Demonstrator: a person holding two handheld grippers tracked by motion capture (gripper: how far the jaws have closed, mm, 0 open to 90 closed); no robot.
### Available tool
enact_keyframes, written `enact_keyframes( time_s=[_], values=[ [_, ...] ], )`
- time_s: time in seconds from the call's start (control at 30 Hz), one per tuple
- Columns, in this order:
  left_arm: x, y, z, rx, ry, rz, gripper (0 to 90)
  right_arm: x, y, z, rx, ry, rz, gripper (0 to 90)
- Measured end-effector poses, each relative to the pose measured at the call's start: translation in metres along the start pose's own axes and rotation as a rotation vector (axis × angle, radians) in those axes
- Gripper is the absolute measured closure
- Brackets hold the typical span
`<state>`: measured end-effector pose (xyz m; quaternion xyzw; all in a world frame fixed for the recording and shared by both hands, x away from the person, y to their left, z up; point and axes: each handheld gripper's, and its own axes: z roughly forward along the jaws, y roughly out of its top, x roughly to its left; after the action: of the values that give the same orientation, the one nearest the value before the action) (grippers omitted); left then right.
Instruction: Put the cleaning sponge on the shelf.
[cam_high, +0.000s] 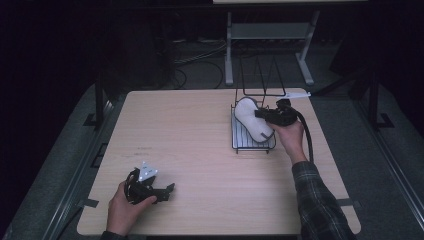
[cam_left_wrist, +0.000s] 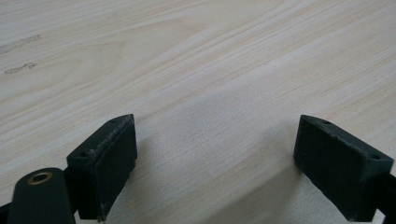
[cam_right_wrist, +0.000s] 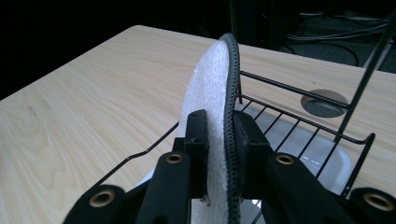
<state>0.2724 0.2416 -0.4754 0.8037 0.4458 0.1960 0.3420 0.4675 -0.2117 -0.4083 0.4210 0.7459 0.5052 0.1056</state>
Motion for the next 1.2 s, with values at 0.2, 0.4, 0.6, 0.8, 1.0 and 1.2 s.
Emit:
enact_keyframes(
  time_s=[0.2, 0.4, 0.6, 0.8, 1.0, 1.2],
  values=[
    [0.000, 0.000, 0.000, 0.000, 0.000, 0.001, 12.6, -0.004, -0.003, 0.006, 0.007, -0.046, -0.009, 72.0],
    [0.000, 0.000, 0.000, -0.001, 0.000, 0.000, 12.6, -0.005, -0.004, 0.009, 0.012, -0.071, -0.012, 67.0],
    [0.000, 0.000, 0.000, -0.001, 0.000, 0.000, 12.6, -0.006, -0.006, 0.008, 0.025, -0.097, -0.011, 57.0],
    [0.000, 0.000, 0.000, 0.000, 0.000, 0.001, 12.6, -0.008, -0.006, 0.000, 0.034, -0.109, -0.026, 54.9],
    [0.000, 0.000, 0.000, -0.001, 0.000, 0.001, 12.6, -0.005, -0.011, -0.010, 0.059, -0.110, -0.054, 67.6],
    [0.000, 0.000, 0.000, 0.000, 0.000, 0.001, 12.6, -0.002, -0.024, -0.020, 0.107, -0.084, -0.074, 84.2]
  ],
)
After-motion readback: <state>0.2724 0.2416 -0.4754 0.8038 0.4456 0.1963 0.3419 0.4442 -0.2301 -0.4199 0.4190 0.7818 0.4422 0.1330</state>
